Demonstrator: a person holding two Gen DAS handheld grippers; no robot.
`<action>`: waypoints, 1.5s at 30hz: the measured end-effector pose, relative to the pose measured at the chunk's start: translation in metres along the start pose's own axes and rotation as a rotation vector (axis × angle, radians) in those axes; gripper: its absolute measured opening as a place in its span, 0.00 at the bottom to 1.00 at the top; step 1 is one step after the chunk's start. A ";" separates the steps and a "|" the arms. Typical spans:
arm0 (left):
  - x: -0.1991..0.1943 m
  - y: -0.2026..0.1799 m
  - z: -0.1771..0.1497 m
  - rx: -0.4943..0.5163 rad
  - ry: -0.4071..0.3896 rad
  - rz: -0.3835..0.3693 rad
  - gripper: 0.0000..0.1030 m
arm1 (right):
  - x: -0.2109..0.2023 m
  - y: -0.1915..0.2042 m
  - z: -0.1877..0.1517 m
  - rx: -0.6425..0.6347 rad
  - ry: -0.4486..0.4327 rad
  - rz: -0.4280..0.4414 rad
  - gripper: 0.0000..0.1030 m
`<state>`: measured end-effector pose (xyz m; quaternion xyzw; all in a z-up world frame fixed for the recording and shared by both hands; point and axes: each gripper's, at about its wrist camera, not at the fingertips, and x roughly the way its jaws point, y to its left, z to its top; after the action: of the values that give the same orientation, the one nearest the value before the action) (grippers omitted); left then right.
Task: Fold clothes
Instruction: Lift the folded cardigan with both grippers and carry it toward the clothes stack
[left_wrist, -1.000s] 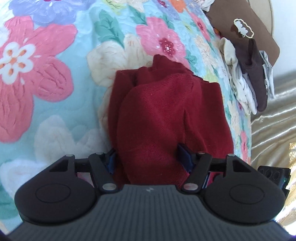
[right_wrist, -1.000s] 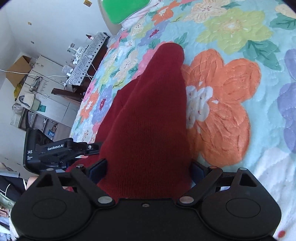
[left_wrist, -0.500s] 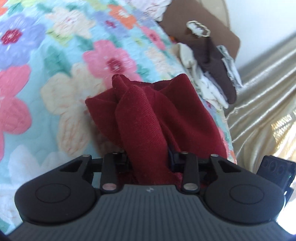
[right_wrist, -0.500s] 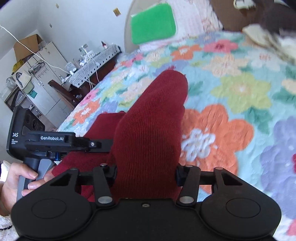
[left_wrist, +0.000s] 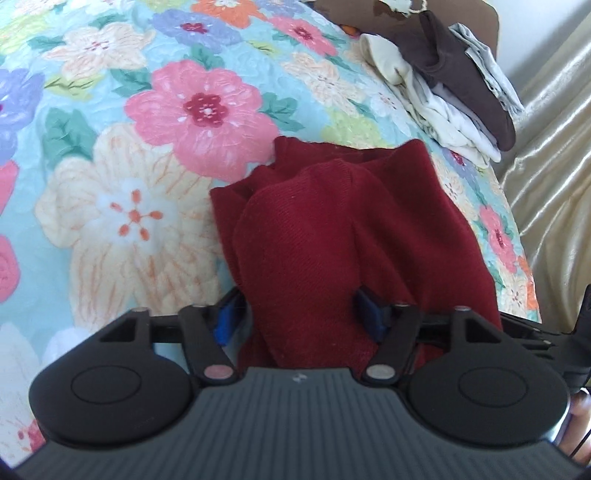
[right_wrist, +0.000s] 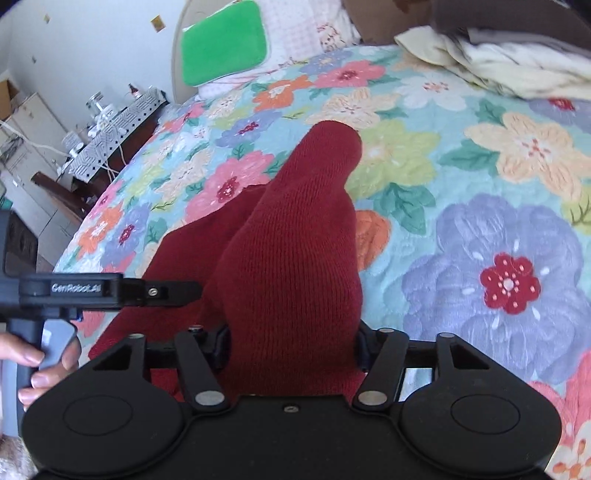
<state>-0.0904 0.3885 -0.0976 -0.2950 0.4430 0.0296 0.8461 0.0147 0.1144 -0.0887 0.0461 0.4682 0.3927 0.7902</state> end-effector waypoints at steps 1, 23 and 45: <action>0.003 0.006 -0.001 -0.034 0.009 -0.015 0.81 | -0.001 -0.003 -0.001 0.021 0.003 0.003 0.72; 0.000 -0.016 -0.009 -0.021 -0.099 -0.140 0.30 | -0.021 0.009 -0.020 -0.031 -0.166 0.033 0.58; -0.043 -0.145 -0.017 0.051 -0.327 -0.065 0.30 | -0.126 -0.014 0.009 -0.086 -0.374 0.061 0.57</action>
<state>-0.0836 0.2688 -0.0032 -0.2789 0.2904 0.0388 0.9145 -0.0023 0.0238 -0.0017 0.0984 0.2945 0.4207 0.8524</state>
